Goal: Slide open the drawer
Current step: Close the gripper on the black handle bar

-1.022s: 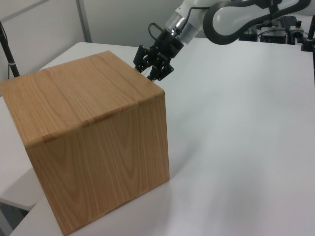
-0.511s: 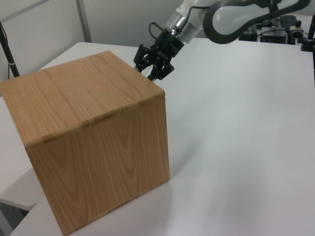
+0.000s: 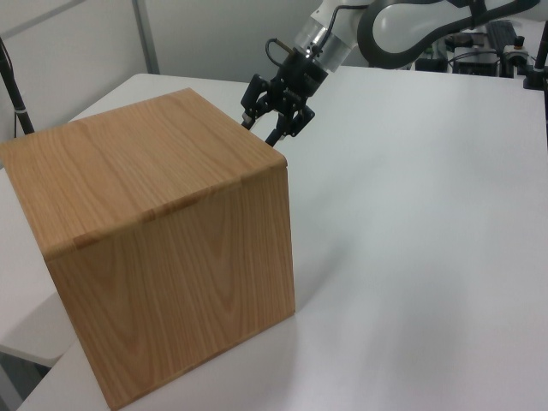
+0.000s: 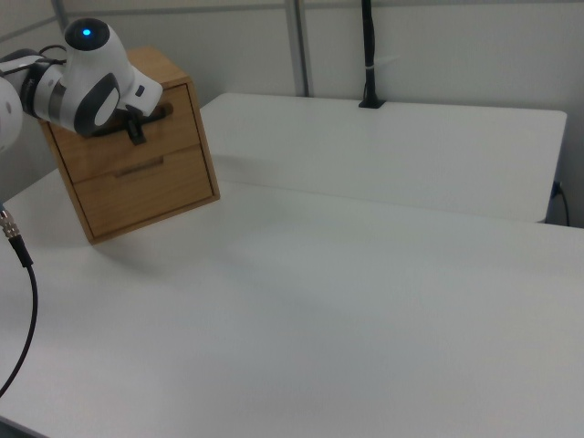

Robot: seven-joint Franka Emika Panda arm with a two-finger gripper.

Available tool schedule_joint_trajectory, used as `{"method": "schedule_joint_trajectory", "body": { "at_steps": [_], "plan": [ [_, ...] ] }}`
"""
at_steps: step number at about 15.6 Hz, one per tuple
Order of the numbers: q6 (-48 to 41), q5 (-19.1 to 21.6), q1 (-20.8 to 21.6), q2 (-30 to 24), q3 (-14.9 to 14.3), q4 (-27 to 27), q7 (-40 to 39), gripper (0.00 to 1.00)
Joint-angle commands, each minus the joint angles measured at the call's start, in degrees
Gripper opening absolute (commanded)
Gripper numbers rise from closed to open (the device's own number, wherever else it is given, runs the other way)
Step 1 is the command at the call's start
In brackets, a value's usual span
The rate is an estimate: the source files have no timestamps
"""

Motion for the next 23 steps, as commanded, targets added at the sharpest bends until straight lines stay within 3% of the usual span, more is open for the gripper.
{"method": "schedule_joint_trajectory", "body": {
  "at_steps": [1,7,12,18,23],
  "plan": [
    [-0.8,0.0,-0.4,-1.9,0.8,-1.9,-0.4,0.51],
    [-0.5,-0.4,-0.3,-1.1,1.1,-1.7,-0.5,0.49],
    [-0.5,-0.8,0.0,-1.0,1.2,-1.7,-6.1,0.0],
    [-1.0,-0.7,-0.7,-1.9,1.2,-3.0,-7.4,0.0],
    [-1.1,-0.6,-3.9,-8.7,1.2,-12.0,-7.7,0.0]
  ]
}}
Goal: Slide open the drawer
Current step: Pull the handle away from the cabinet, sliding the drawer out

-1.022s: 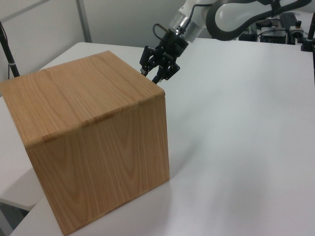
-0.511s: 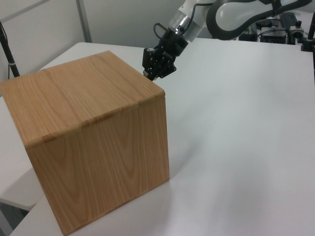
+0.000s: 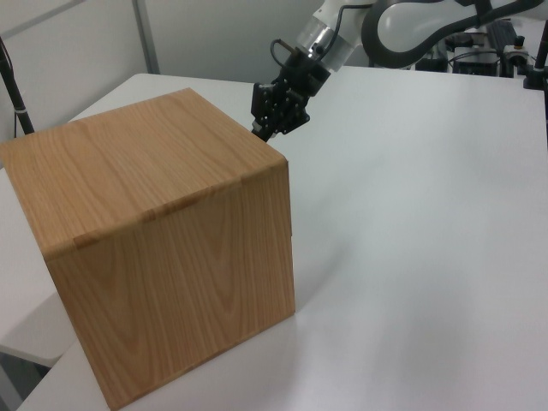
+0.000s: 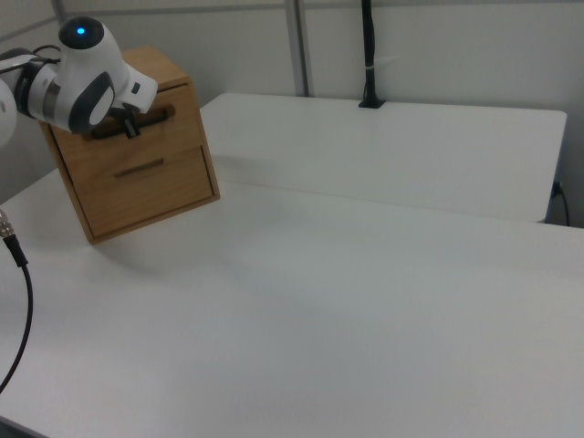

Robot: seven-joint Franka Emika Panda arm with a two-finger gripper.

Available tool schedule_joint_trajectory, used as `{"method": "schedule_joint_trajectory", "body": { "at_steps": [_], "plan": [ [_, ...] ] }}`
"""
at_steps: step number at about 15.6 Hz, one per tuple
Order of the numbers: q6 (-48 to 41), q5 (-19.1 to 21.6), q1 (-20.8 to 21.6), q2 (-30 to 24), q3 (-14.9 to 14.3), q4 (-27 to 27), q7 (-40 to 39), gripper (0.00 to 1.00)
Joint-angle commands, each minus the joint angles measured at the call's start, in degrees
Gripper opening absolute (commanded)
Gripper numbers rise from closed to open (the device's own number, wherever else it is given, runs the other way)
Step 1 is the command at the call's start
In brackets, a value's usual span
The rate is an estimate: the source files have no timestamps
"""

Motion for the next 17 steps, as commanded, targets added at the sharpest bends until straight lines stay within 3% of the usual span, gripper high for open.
{"method": "schedule_joint_trajectory", "body": {
  "at_steps": [1,5,8,13,14,17],
  "plan": [
    [-1.3,-0.3,-4.0,-8.4,-0.1,-11.9,-3.9,0.0],
    [-5.5,-0.2,-8.3,-12.8,-0.2,-16.1,-4.2,0.0],
    [-13.6,-0.1,-12.4,-15.0,-0.2,-16.2,-7.6,0.0],
    [-19.3,0.1,-17.3,-16.6,-0.7,-15.5,-10.2,0.0],
    [-20.4,0.2,-18.5,-17.1,-0.7,-15.4,-10.9,0.07],
    [-24.2,0.2,-21.5,-18.0,-0.8,-14.2,-12.4,0.41]
  ]
}}
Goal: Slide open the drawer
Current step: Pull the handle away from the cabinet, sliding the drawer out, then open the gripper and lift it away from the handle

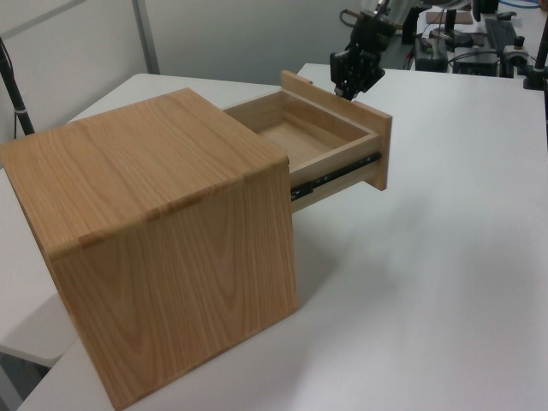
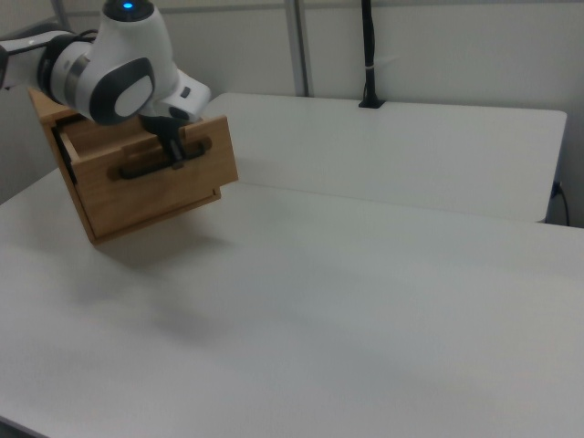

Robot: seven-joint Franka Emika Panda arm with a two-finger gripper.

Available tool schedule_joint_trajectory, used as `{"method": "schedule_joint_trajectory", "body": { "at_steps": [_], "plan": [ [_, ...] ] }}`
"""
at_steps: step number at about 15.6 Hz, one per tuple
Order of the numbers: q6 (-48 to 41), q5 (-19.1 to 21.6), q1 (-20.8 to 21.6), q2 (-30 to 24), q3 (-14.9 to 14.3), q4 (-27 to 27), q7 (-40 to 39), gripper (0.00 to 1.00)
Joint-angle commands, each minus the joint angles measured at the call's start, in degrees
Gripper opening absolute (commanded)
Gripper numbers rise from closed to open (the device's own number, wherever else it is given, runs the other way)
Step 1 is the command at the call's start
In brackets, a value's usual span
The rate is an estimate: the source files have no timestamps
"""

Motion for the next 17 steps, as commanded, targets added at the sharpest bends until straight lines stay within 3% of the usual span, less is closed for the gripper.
{"method": "schedule_joint_trajectory", "body": {
  "at_steps": [1,2,6,9,13,15,17],
  "plan": [
    [-6.0,0.0,-4.4,-2.0,-0.9,-0.3,-3.1,0.56],
    [-8.8,-0.1,-5.3,-2.1,-1.0,0.7,-4.1,0.69],
    [-21.5,-1.2,-8.1,-3.4,-2.9,5.2,-14.0,0.97],
    [-30.5,-5.3,-8.1,-3.5,-5.2,9.7,-22.9,1.0],
    [-32.2,-13.9,-7.4,-3.5,-4.8,11.4,-25.1,1.0],
    [-33.7,-18.3,-5.2,-3.6,-4.6,11.5,-26.2,1.0],
    [-37.9,-20.4,-3.8,-3.4,-4.5,13.3,-28.1,1.0]
  ]
}}
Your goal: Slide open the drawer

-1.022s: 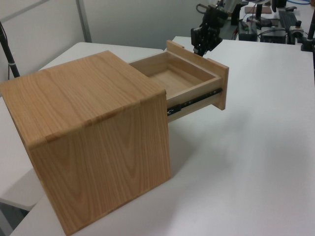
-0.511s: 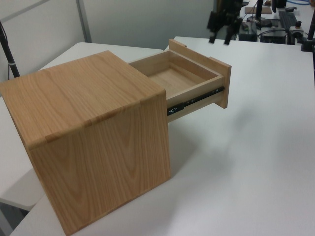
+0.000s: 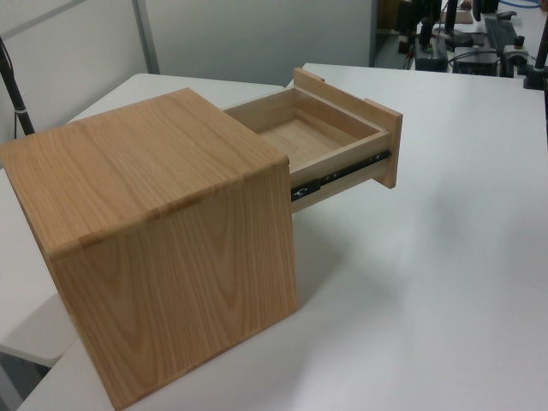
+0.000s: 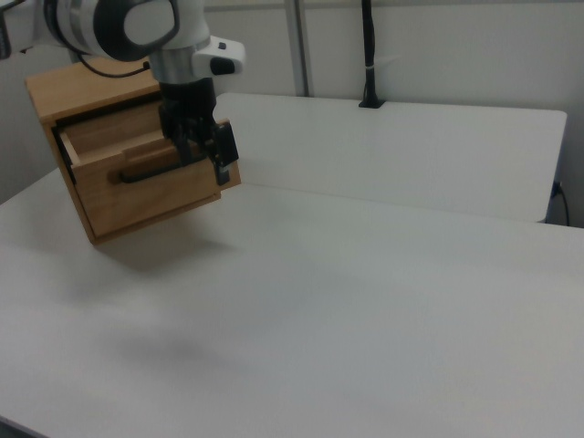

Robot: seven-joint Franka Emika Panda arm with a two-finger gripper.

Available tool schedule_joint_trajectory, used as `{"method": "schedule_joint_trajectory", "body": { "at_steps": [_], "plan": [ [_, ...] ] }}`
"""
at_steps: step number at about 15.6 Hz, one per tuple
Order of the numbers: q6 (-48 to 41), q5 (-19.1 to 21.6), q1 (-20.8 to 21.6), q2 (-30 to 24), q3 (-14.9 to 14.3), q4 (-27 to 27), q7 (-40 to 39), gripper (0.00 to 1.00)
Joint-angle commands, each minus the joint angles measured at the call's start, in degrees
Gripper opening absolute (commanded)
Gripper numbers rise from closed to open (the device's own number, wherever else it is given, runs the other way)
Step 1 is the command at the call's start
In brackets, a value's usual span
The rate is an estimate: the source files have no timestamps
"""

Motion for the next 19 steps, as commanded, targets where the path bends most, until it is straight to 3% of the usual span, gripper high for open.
{"method": "schedule_joint_trajectory", "body": {
  "at_steps": [1,7,11,13,19],
  "plan": [
    [-7.3,-3.7,3.0,0.3,-0.1,3.2,-4.5,1.0],
    [-7.8,-3.9,9.8,0.1,-1.9,3.5,-6.1,1.0],
    [-7.0,-4.0,22.7,0.2,-14.6,3.3,-0.4,1.0],
    [-5.4,-3.9,25.6,0.1,-17.7,3.1,-0.2,1.0],
    [-4.3,-4.6,25.1,0.1,-17.3,2.6,-0.3,1.0]
  ]
}}
